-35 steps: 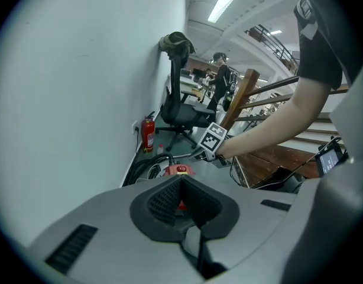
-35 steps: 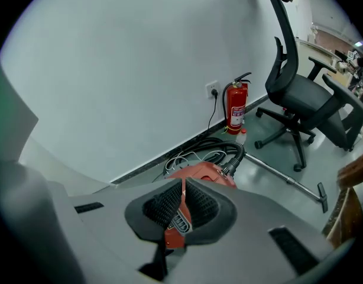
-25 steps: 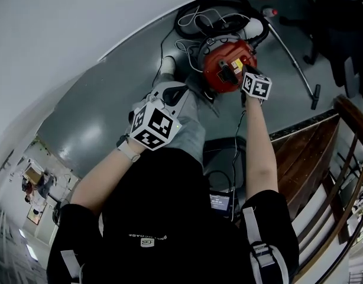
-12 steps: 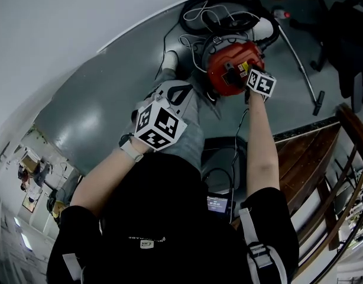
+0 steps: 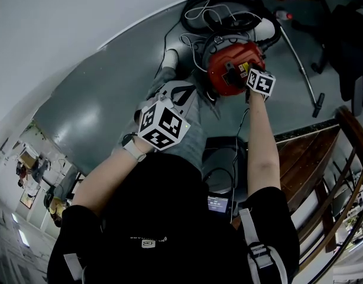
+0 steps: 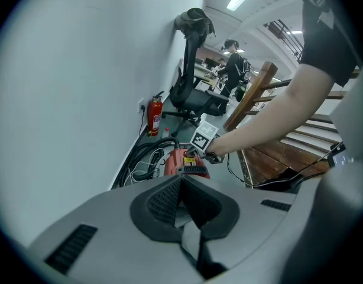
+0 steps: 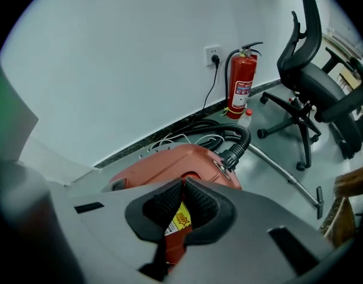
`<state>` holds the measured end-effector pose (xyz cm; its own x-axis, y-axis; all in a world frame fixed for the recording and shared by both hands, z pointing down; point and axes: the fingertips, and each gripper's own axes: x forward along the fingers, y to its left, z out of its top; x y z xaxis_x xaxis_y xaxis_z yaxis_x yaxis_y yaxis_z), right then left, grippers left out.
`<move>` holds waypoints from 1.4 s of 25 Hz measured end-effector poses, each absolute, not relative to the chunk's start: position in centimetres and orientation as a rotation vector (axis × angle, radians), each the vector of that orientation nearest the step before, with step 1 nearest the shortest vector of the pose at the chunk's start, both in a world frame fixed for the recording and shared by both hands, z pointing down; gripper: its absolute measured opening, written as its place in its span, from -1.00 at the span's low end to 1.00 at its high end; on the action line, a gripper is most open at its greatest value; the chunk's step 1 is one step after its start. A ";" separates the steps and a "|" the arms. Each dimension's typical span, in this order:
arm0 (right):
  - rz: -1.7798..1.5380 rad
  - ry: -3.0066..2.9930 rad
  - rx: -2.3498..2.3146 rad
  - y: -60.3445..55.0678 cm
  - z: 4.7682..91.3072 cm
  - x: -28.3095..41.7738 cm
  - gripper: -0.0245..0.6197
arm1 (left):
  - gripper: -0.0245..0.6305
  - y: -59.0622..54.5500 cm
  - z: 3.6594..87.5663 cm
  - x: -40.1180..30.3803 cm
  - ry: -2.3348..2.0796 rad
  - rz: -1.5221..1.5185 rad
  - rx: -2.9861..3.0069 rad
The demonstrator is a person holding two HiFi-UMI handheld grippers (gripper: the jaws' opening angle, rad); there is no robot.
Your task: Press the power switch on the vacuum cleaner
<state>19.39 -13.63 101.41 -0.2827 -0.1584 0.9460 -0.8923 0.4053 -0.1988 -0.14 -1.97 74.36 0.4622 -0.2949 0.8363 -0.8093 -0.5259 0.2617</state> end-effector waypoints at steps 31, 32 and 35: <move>0.865 -1.776 0.964 -12.4 88.6 17.7 -0.81 | -0.88 -1.2 66.2 0.2 -0.965 0.983 2.140; 0.876 -1.787 0.968 -12.2 87.6 17.5 -0.81 | -0.88 -1.2 65.5 0.1 -0.966 0.980 2.146; 0.877 -1.800 1.003 -11.9 83.7 16.9 -0.81 | -0.88 -1.0 63.6 -0.2 -0.968 0.967 2.165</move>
